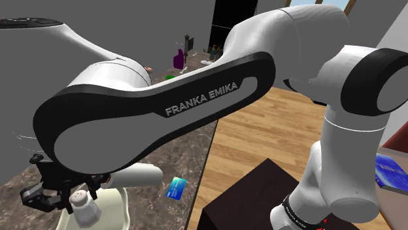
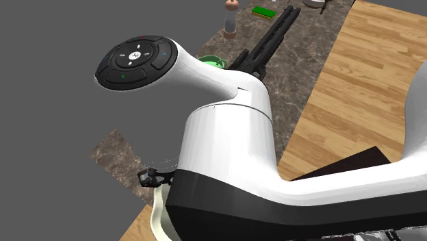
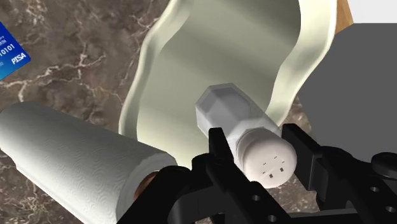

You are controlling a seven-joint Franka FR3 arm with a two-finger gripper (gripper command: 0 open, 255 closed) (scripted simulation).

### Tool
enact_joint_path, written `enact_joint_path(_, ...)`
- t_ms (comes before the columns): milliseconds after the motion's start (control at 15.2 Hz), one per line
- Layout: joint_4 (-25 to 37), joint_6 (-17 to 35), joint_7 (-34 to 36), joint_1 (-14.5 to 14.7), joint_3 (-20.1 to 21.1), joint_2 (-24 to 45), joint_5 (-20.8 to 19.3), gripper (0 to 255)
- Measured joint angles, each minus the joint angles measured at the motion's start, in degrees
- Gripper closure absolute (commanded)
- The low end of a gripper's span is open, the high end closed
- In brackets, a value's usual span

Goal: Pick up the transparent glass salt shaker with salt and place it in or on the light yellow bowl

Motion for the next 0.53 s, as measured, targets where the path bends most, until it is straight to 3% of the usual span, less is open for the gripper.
enact_joint_path(66,0.0,0.0,0.0,0.0,0.0,0.0,0.0,0)
enact_joint_path(528,0.4,-0.7,0.0,0.0,0.1,-0.3,0.2,0)
